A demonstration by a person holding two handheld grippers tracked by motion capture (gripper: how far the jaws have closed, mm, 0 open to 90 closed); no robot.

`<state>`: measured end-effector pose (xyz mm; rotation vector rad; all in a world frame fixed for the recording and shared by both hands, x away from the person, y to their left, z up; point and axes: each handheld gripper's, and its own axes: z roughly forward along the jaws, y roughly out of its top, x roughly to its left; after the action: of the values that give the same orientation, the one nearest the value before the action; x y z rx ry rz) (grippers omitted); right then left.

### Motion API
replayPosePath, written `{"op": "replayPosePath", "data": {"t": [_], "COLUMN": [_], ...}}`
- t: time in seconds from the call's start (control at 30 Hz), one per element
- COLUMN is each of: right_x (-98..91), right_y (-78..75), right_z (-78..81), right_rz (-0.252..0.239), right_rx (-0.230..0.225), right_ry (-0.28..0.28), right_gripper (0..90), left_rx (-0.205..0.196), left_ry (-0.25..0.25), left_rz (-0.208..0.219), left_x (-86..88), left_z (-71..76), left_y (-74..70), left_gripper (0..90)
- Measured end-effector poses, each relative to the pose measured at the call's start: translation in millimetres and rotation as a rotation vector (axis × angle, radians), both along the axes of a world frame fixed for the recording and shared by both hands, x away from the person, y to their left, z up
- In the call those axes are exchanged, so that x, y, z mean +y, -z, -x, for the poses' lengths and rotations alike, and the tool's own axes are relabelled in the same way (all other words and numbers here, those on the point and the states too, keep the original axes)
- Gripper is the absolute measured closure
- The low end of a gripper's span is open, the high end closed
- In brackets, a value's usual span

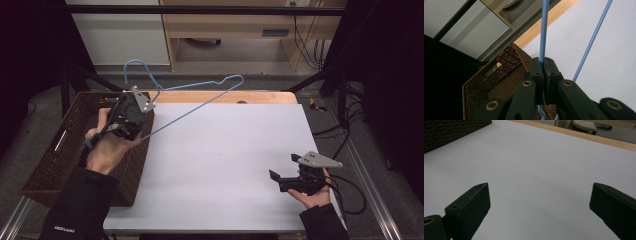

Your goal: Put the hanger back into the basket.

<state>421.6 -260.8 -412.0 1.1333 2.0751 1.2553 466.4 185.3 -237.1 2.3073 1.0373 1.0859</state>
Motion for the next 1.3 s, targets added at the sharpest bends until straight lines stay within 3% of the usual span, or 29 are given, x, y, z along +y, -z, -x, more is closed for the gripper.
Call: {"op": "replayPosePath", "data": {"t": [0.23,0.37,0.63,0.8,1.1,1.3], "right_x": [0.1,1.0,0.9,1.0,2.0,2.2], "right_y": [0.1,0.3,0.7,0.7,1.3,1.5], "right_z": [-0.2,0.0,-0.6,-0.5,-1.1,-1.3], "right_rz": [-0.001,-0.008,-0.001,-0.003,0.001,0.002], "right_rx": [-0.002,0.004,0.003,0.005,0.008,0.008], "right_ry": [-0.004,-0.003,-0.008,-0.009,-0.011,-0.011], "right_gripper": [4.1,4.0,4.0,4.0,3.9,3.9], "left_rx": [0.042,0.056,0.068,0.064,0.084,0.123], "left_ry": [-0.033,-0.056,-0.142,-0.208,-0.321,-0.412], "left_rz": [-0.029,-0.018,-0.004,-0.025,-0.062,-0.067], "left_x": [24.4,38.2,69.1,92.1,134.0,162.1], "left_z": [-6.8,-9.7,-16.6,-18.1,-22.5,-26.2], "left_y": [0.6,2.1,4.1,7.8,28.0,49.2], "left_gripper": [87.4,87.3,87.3,87.3,87.3,87.3]}}
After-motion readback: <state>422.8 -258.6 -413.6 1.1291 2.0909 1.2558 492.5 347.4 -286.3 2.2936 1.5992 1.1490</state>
